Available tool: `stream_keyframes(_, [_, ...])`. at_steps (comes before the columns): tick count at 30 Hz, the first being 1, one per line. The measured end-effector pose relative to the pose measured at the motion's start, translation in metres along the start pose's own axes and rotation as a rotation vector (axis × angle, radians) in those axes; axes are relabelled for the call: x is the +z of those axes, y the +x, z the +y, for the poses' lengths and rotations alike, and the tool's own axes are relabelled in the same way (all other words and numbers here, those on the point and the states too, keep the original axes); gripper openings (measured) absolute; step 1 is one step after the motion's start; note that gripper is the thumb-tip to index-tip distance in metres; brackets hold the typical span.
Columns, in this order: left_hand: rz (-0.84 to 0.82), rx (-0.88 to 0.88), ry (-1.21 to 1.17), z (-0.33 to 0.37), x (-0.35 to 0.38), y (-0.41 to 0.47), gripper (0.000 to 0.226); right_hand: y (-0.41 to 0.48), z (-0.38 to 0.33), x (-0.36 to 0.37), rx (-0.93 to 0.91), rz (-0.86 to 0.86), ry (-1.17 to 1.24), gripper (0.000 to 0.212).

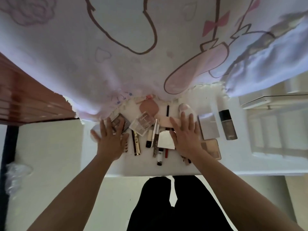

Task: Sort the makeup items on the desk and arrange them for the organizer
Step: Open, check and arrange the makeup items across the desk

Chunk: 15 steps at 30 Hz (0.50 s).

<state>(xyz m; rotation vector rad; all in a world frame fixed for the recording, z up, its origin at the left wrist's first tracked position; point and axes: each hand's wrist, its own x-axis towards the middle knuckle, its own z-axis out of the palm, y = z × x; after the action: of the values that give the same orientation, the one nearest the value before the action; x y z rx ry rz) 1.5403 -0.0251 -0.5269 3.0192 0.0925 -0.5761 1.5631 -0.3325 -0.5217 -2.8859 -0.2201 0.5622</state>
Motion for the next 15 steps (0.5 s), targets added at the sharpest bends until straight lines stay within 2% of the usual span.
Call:
stream_keyframes(5, [-0.057, -0.036, -0.036, 0.003, -0.008, 0.002, 0.082, 0.014, 0.005, -0.011, -0.082, -0.099, -0.019, 0.061])
stream_keyframes(9, [0.082, -0.1, -0.163, 0.016, -0.013, -0.007, 0.076, 0.003, 0.017, -0.013, -0.051, 0.052, 0.022, 0.058])
stream_keyframes(11, [0.166, -0.027, -0.165, 0.031, -0.013, -0.011, 0.072, -0.01, 0.022, -0.011, -0.051, 0.157, 0.048, 0.049])
stream_keyframes(13, [0.195, 0.117, -0.135, 0.049, -0.011, -0.012, 0.069, -0.023, 0.027, -0.01, -0.111, 0.218, 0.031, 0.048])
stream_keyframes(15, [0.175, 0.26, -0.09, 0.066, -0.008, -0.01, 0.066, -0.035, 0.033, -0.009, -0.247, 0.161, -0.034, 0.053])
